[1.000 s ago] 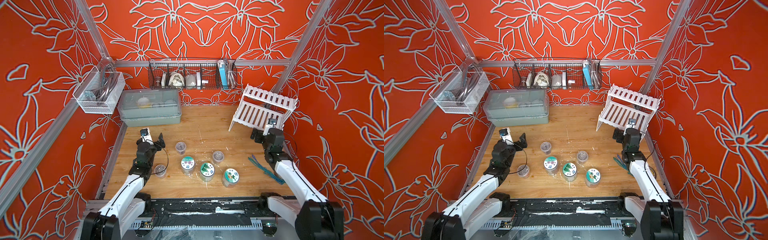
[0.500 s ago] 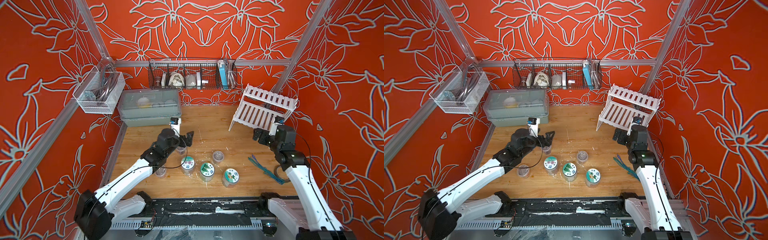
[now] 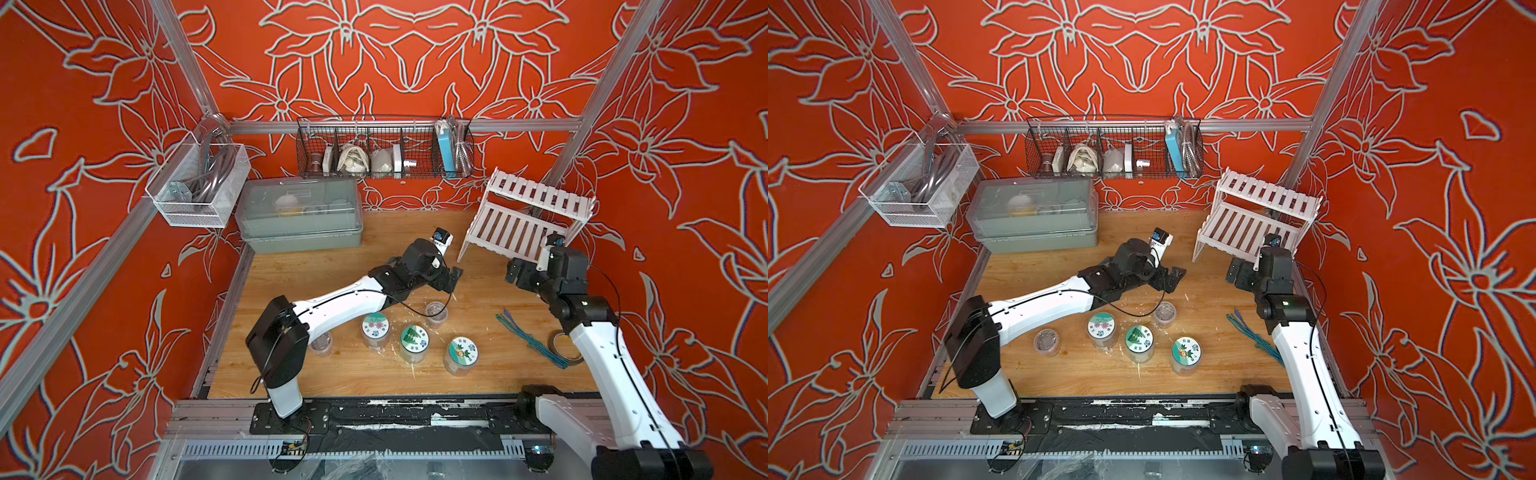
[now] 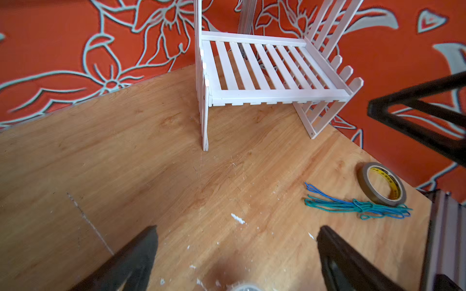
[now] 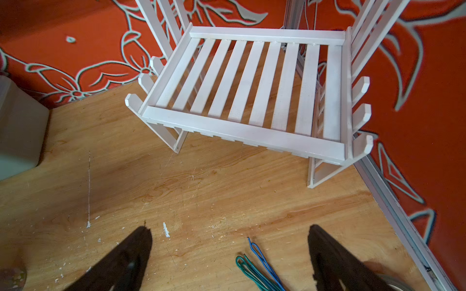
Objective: Place the seed container on the shelf
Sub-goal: Move the shelf to the center of the board.
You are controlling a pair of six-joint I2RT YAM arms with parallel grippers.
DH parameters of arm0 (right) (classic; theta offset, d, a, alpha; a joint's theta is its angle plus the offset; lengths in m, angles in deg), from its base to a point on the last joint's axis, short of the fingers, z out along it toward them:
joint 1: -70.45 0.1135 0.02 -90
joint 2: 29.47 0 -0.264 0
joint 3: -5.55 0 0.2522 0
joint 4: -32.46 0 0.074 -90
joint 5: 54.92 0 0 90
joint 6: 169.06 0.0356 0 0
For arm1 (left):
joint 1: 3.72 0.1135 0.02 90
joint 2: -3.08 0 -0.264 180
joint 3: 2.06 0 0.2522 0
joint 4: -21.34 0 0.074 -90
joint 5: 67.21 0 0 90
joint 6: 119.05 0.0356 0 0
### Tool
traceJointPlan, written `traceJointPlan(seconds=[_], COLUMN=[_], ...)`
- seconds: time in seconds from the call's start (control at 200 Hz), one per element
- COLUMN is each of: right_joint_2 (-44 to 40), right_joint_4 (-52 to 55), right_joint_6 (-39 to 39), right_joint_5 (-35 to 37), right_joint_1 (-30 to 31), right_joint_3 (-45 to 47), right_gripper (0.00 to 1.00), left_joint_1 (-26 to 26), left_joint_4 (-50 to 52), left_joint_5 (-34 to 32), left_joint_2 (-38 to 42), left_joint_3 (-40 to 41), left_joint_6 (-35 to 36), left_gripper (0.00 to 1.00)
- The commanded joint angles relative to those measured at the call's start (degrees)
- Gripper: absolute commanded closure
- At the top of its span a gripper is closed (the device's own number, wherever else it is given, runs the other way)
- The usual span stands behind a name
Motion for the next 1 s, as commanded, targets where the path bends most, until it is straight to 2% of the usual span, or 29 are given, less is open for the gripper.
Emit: traceJointPlan(seconds=[0.0, 0.24, 0.41, 0.565, 0.751, 0.991], right_joint_2=[0.13, 0.71, 2.23, 1.97, 1.88, 1.86], right_joint_4=[0.65, -2.12, -2.61, -3.26, -3.27, -3.69], right_joint_6=[-0.81, -0.46, -0.72, -1.1, -1.99, -2.08], right_joint_5=[2.21, 2.53, 3.29, 3.65, 3.37, 2.39], right_joint_1=[-0.35, -0.39, -0.56, -0.71, -0.94, -0.95], right_joint_3=[-0.3, 1.64, 1.48, 2.25, 2.17, 2.63], right_gripper=[0.01, 0.01, 0.01, 0.01, 0.01, 0.01], left_joint_1=[0.0, 0.13, 1.58, 2.9, 3.93, 4.37], left_joint_4=[-3.91, -7.23, -7.13, -5.01, -5.58, -4.11], left_joint_5=[-0.81, -4.56, -4.54, -4.79, -4.32, -2.06], left_joint_2=[-5.58, -19.94, -28.39, -33.87, -37.83, -42.43], left_joint_3=[-5.31, -18.85, -29.03, -37.12, -42.22, -50.25], left_joint_6=[1.71, 3.9, 4.81, 4.95, 4.63, 5.9], left_gripper=[0.02, 0.03, 0.06, 0.09, 0.1, 0.36])
